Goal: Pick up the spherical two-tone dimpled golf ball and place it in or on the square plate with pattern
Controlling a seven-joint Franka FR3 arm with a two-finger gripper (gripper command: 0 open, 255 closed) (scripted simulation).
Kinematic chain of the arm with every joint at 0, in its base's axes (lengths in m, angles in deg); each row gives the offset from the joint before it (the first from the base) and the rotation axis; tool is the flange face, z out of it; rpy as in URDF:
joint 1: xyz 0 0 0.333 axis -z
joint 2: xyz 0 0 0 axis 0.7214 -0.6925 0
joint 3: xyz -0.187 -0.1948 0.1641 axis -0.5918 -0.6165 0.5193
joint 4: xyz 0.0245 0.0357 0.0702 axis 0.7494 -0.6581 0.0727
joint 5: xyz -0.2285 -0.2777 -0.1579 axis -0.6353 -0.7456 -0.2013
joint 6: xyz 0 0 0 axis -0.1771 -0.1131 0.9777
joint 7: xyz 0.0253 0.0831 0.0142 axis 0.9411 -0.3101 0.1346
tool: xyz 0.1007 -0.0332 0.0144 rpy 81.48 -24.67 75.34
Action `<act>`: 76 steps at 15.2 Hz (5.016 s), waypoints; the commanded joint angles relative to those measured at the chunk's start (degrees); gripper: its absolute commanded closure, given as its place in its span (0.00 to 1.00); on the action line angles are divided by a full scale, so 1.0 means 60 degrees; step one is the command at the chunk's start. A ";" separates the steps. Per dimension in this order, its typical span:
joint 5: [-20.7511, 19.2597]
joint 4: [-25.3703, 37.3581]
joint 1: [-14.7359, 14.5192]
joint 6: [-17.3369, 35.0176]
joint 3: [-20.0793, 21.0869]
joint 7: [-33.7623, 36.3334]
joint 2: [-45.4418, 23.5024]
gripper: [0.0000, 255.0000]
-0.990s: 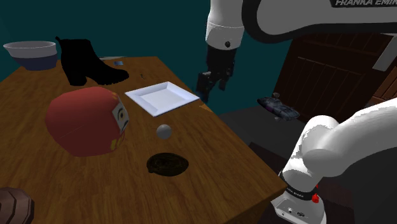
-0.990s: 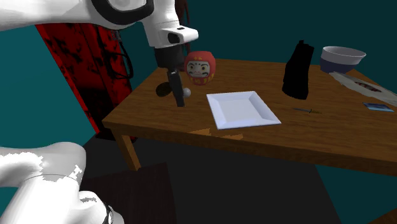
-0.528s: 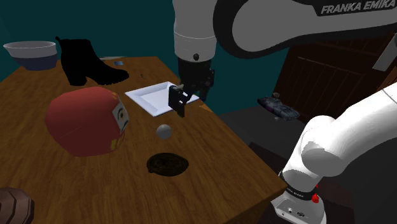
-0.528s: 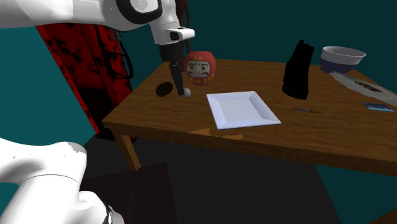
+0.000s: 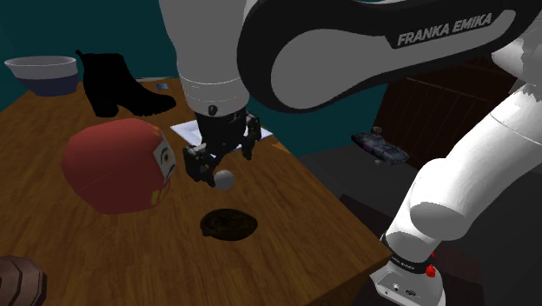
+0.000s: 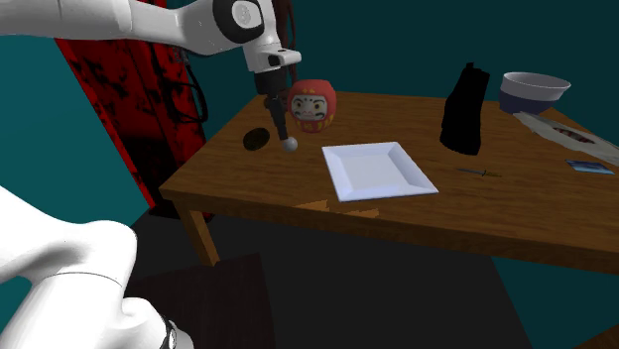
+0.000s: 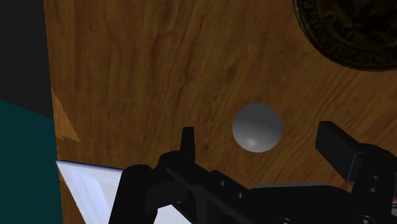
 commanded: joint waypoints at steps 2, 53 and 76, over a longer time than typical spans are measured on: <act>-0.0118 -0.0239 0.0026 0.0371 0.0095 0.0167 -0.0187 0.00; -0.1122 0.2287 0.1095 -0.0764 -0.1121 -0.2033 -0.1443 1.00; -0.1899 0.1654 0.1656 0.1023 -0.1648 -0.2561 -0.2627 1.00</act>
